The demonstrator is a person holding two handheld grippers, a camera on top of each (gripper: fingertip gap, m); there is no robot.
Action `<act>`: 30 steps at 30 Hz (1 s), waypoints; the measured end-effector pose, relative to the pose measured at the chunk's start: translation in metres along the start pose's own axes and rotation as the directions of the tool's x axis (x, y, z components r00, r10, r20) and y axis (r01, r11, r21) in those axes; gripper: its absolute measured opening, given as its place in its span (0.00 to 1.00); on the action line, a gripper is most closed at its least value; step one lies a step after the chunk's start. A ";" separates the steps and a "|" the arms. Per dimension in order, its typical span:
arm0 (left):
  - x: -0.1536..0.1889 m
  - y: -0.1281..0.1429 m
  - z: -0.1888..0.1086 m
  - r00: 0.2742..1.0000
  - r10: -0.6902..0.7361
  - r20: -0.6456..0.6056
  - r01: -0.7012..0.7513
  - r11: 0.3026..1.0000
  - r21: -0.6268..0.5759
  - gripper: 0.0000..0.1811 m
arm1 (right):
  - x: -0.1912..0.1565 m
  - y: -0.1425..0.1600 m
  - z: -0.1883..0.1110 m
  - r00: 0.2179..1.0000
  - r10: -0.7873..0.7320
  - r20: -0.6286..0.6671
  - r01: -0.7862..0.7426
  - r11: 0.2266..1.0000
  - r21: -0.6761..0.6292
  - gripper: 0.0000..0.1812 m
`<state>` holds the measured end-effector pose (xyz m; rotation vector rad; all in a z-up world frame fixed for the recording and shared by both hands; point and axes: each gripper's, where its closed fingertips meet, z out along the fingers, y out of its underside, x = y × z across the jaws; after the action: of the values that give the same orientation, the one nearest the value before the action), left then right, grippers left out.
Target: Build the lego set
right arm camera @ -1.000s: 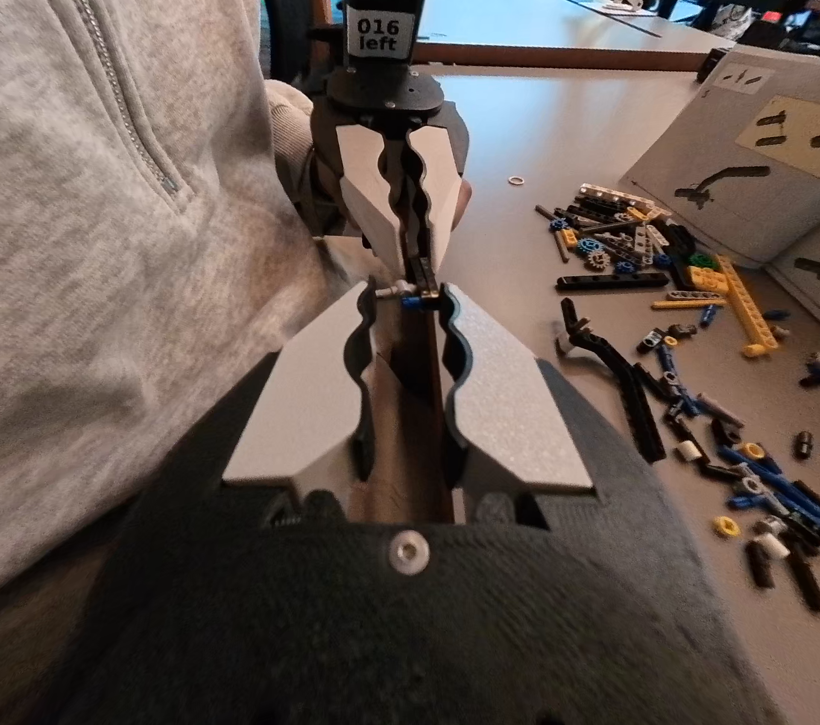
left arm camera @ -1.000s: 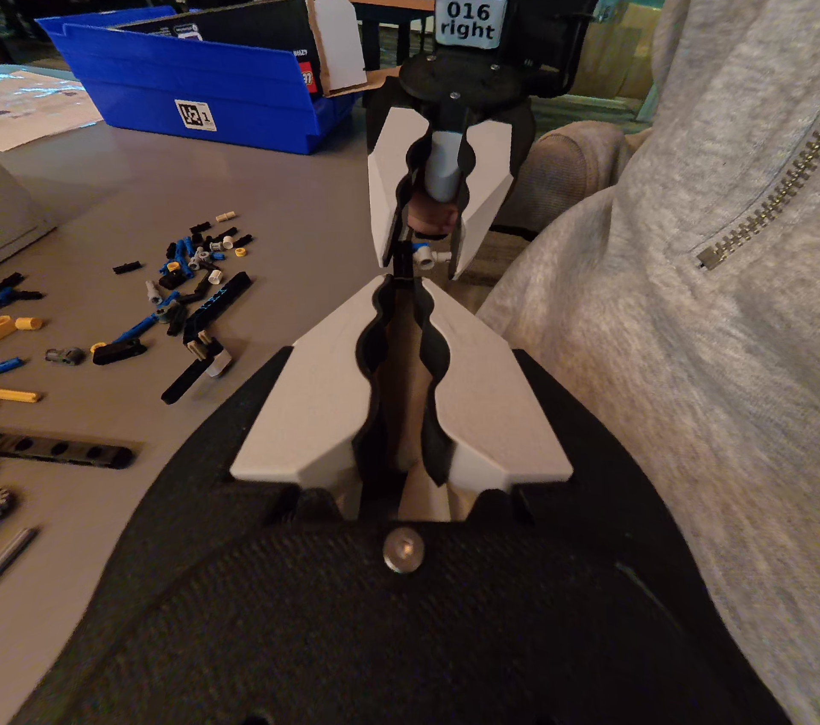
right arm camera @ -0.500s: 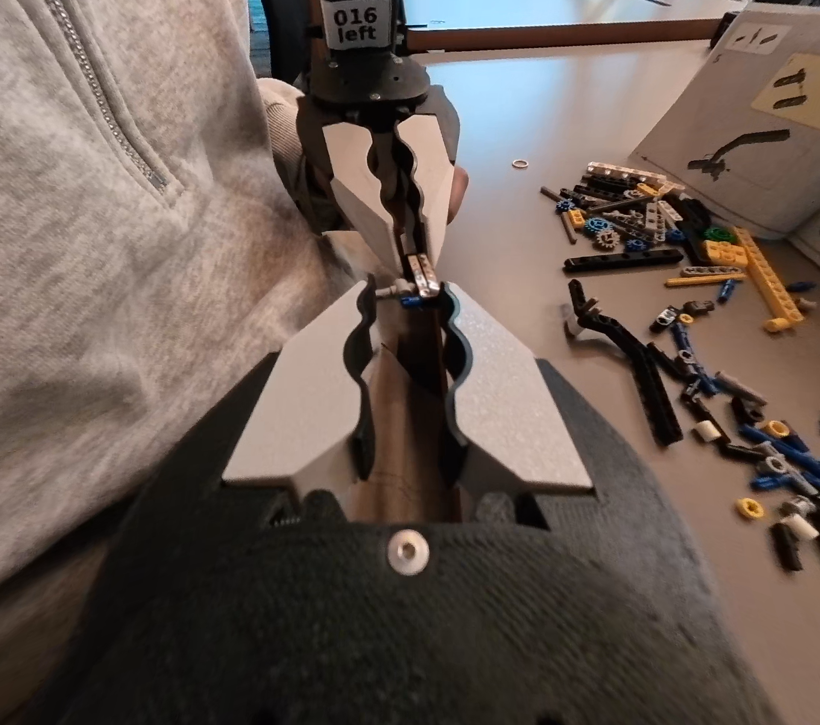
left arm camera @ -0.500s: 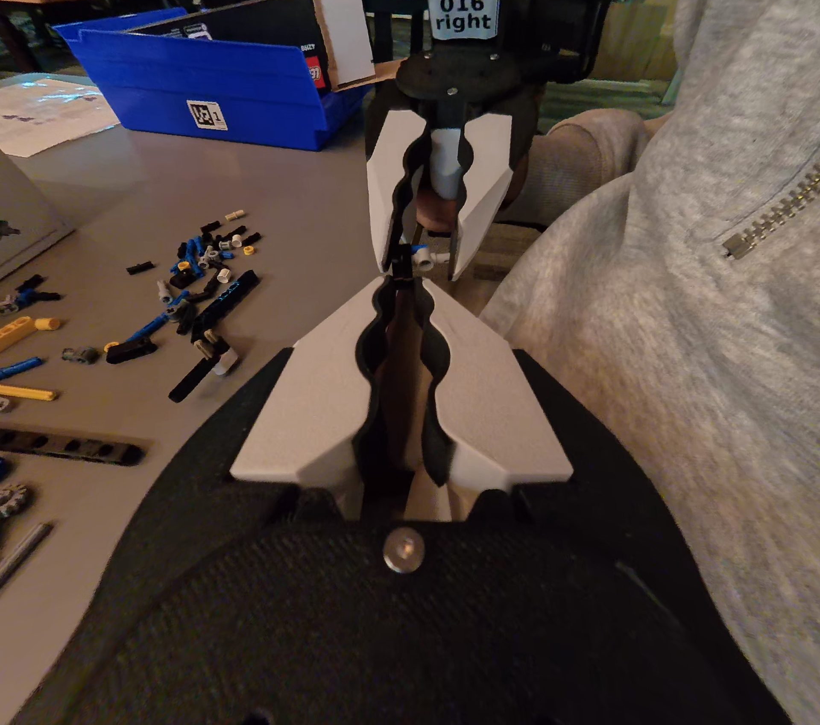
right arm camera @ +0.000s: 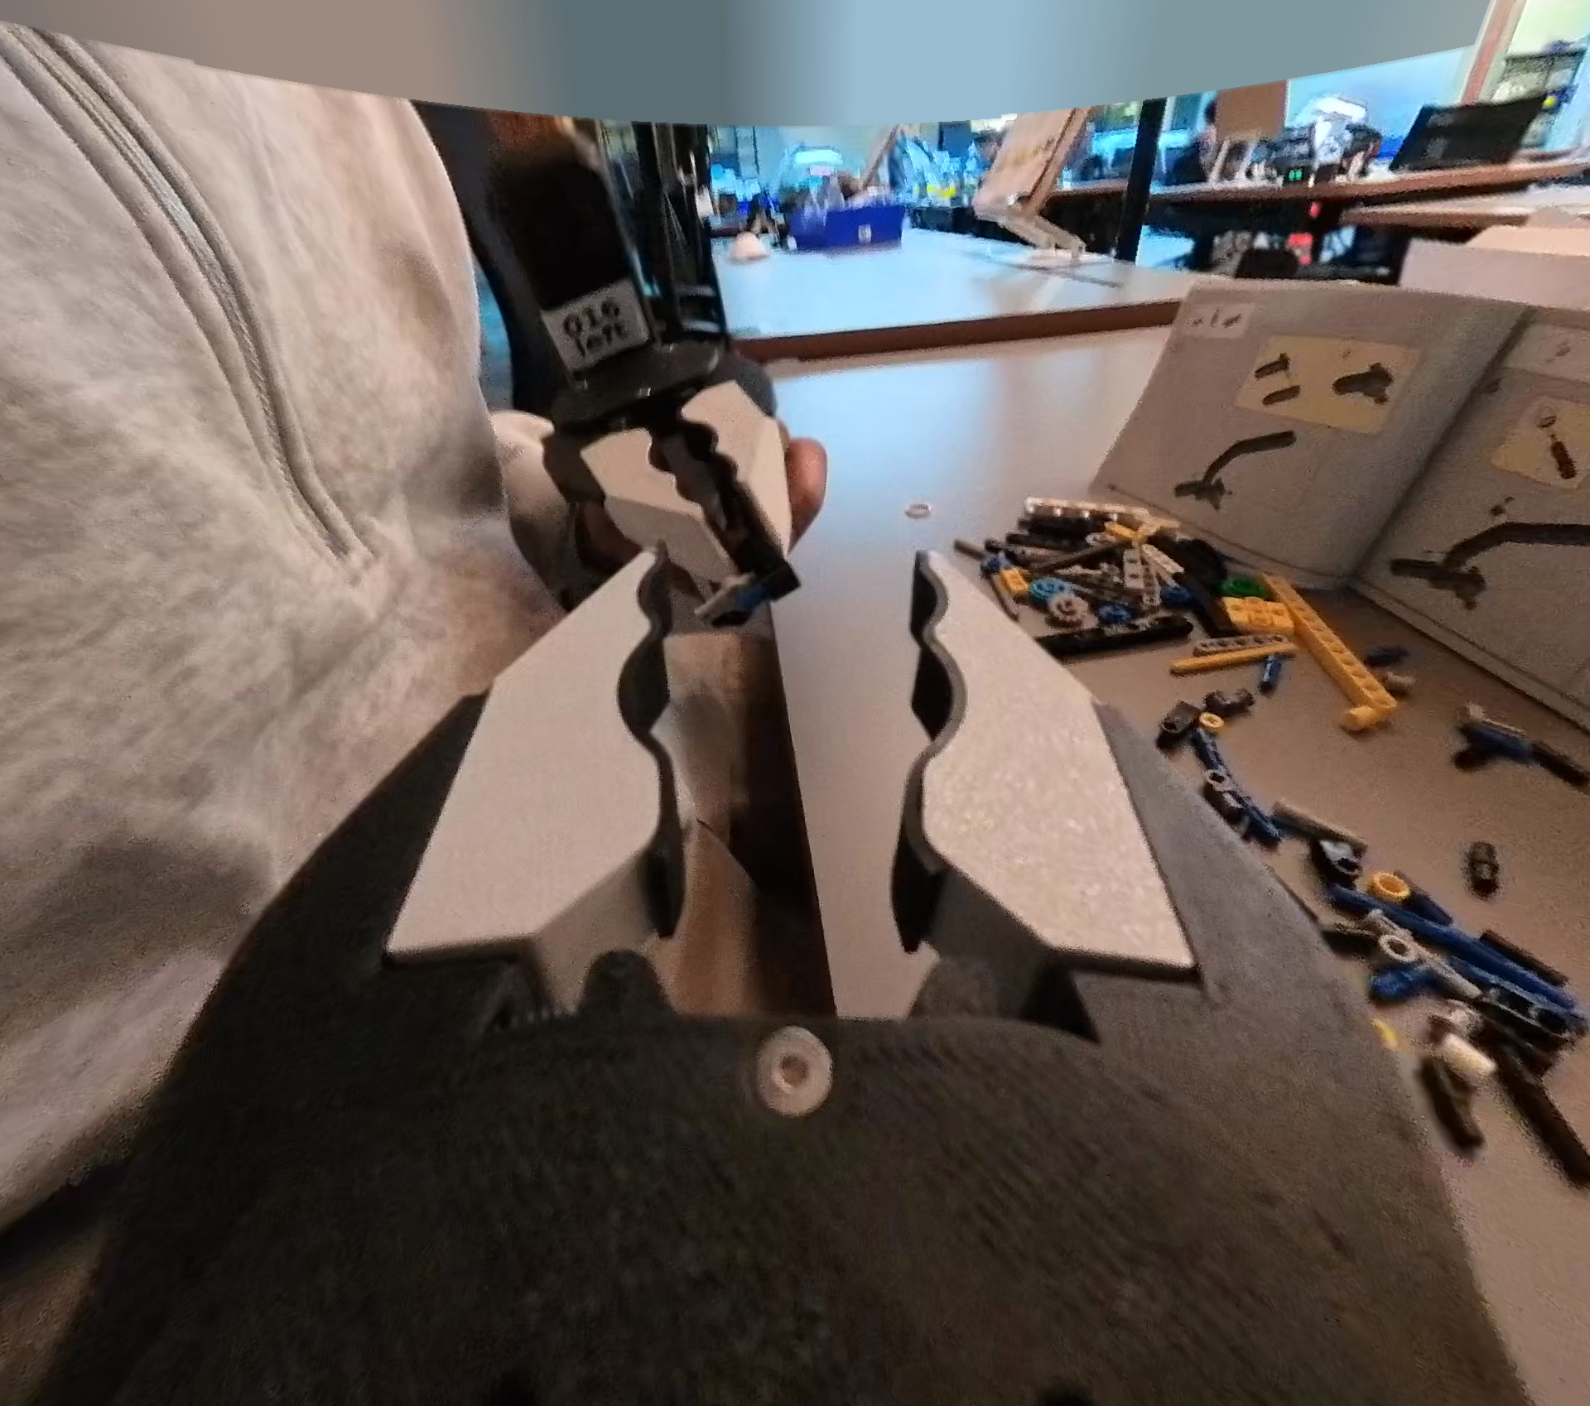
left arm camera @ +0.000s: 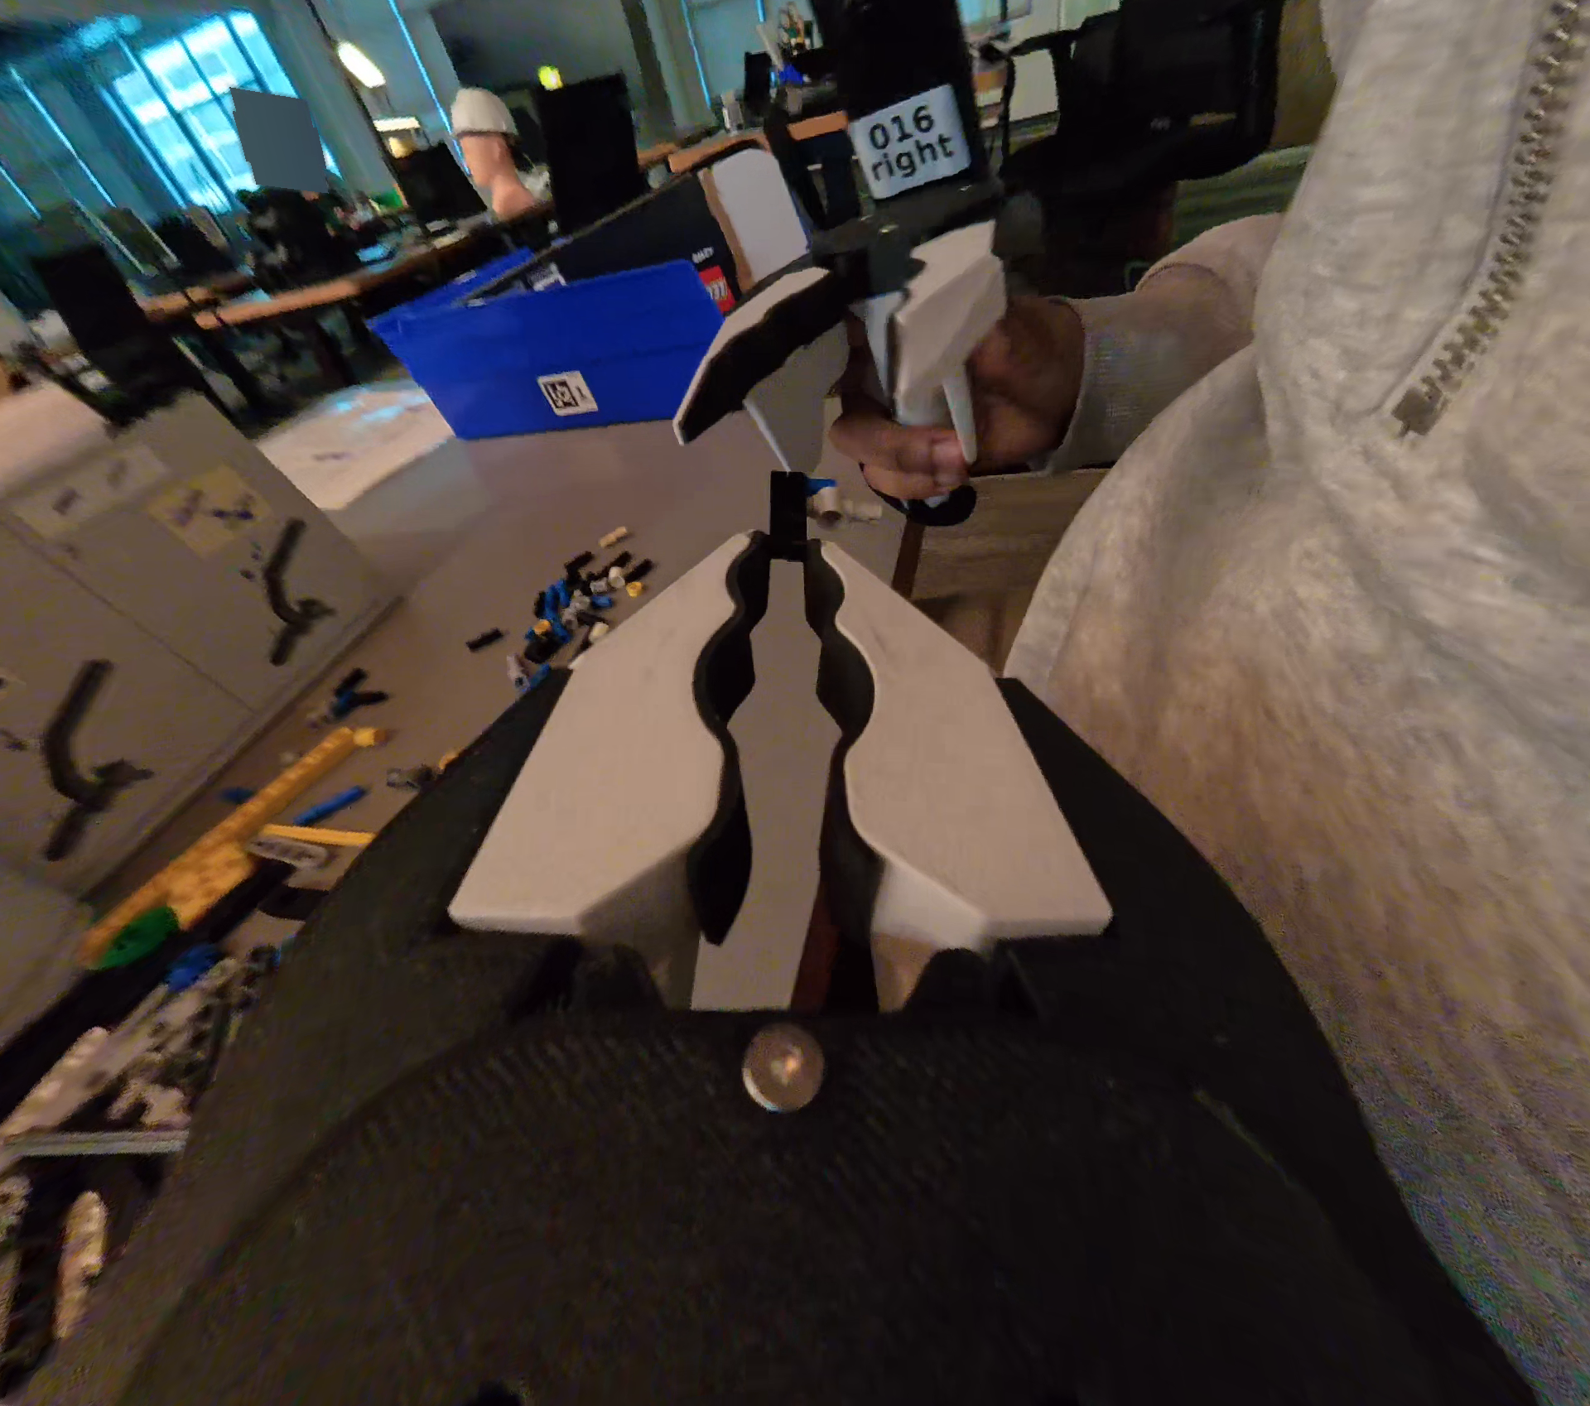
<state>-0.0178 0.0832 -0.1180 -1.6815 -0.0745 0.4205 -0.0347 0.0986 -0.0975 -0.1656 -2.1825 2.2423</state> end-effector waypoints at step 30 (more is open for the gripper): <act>-0.015 0.004 0.001 0.926 -0.378 -0.021 0.378 0.924 0.059 0.04 | 0.004 -0.001 -0.001 0.999 0.051 0.019 -0.052 0.998 0.044 0.26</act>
<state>-0.0326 0.0791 -0.1187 -1.5621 -0.3700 0.1211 -0.0391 0.1001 -0.0969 -0.2037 -2.1594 2.3261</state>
